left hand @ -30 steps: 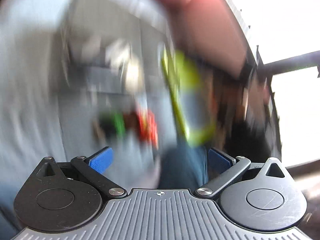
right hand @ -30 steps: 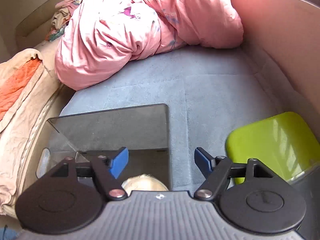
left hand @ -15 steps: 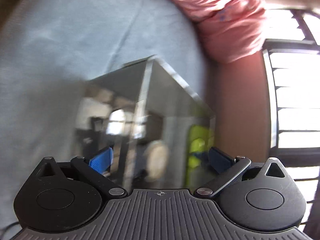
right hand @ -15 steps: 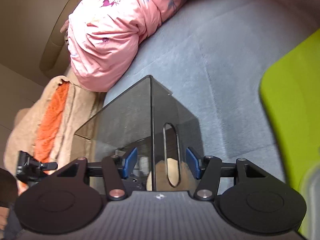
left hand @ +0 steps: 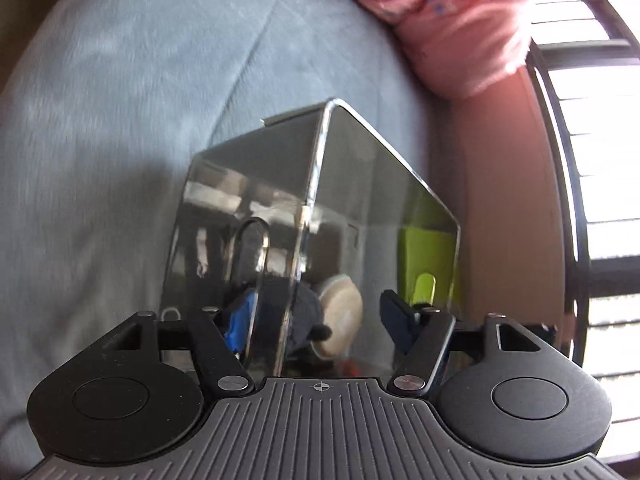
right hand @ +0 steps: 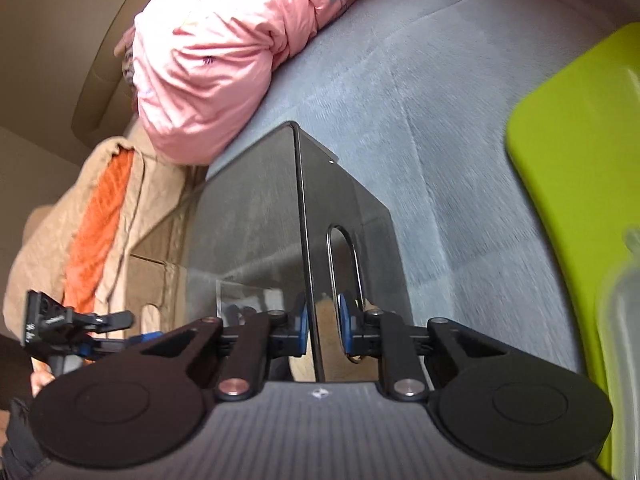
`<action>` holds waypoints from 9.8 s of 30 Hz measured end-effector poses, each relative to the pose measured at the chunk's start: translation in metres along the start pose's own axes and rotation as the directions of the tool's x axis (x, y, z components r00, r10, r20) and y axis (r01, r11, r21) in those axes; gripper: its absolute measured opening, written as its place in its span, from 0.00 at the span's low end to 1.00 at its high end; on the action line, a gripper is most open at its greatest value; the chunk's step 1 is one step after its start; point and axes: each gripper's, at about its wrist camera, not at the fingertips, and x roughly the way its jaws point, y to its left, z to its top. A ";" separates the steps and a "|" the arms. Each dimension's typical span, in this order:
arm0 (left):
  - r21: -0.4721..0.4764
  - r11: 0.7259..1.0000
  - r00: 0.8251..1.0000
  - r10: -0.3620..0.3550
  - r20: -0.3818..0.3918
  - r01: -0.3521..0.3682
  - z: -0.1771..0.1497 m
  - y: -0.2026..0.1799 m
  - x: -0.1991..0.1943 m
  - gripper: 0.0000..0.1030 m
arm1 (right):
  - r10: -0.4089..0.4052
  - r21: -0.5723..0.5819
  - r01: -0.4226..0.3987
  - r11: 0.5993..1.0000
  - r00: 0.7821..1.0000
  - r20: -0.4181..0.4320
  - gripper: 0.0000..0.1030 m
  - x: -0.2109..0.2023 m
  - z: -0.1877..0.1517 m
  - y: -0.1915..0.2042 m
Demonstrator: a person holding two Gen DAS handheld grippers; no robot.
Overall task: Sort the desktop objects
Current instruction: 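Carry the beige pouch into the clear box and open the right tool, then grasp the crochet doll in the green shirt with the right tool, then carry the crochet doll into the clear box and release it, then grasp the red hooded figure with the left tool, then lower the red hooded figure into the clear box and open the left tool, then reach the right tool into the box above the toys, then grasp the crochet doll inside the box with the right tool and reposition it, then grasp the red hooded figure inside the box with the right tool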
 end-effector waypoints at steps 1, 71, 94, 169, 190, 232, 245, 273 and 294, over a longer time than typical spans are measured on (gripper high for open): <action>0.009 1.000 1.000 -0.002 -0.007 0.002 -0.009 -0.002 -0.001 0.77 | 0.001 0.001 -0.001 1.000 1.000 -0.005 0.18 -0.006 -0.009 0.001; 0.378 0.914 0.912 0.025 -0.410 0.145 -0.268 -0.057 0.012 1.00 | -0.272 -0.653 0.051 0.756 0.931 -0.243 0.46 -0.022 -0.150 0.217; 0.406 0.911 0.912 0.224 -0.344 -0.071 -0.238 -0.058 0.027 1.00 | 0.079 0.543 0.065 0.838 0.968 -0.238 0.74 0.152 -0.088 0.075; -0.024 0.918 0.908 0.388 -0.157 -0.396 -0.043 -0.127 0.172 0.54 | 0.765 0.330 -0.728 0.600 0.643 0.028 1.00 -0.035 -0.177 -0.063; 0.229 0.962 0.988 0.153 0.013 -0.151 -0.123 -0.157 -0.011 0.93 | 0.754 0.346 -0.695 0.630 0.654 -0.060 1.00 -0.029 -0.176 -0.060; 0.485 0.854 0.977 0.213 0.010 -0.191 -0.194 -0.054 -0.015 1.00 | -0.347 -0.406 0.110 0.907 0.742 -0.573 0.77 0.136 -0.108 0.143; 0.592 0.686 0.902 0.379 0.205 -0.423 -0.164 -0.128 -0.015 1.00 | -0.283 -0.408 0.204 0.890 0.949 -0.141 0.78 -0.022 -0.050 0.120; 0.472 0.841 0.953 0.304 -0.007 -0.265 -0.197 -0.086 -0.060 1.00 | -0.182 0.199 0.264 0.944 0.917 -0.354 0.52 0.113 -0.051 0.102; 0.399 0.882 0.960 0.279 -0.012 -0.251 -0.185 -0.075 -0.061 1.00 | -0.683 -0.833 0.376 0.406 0.731 -0.004 0.67 0.034 -0.072 0.170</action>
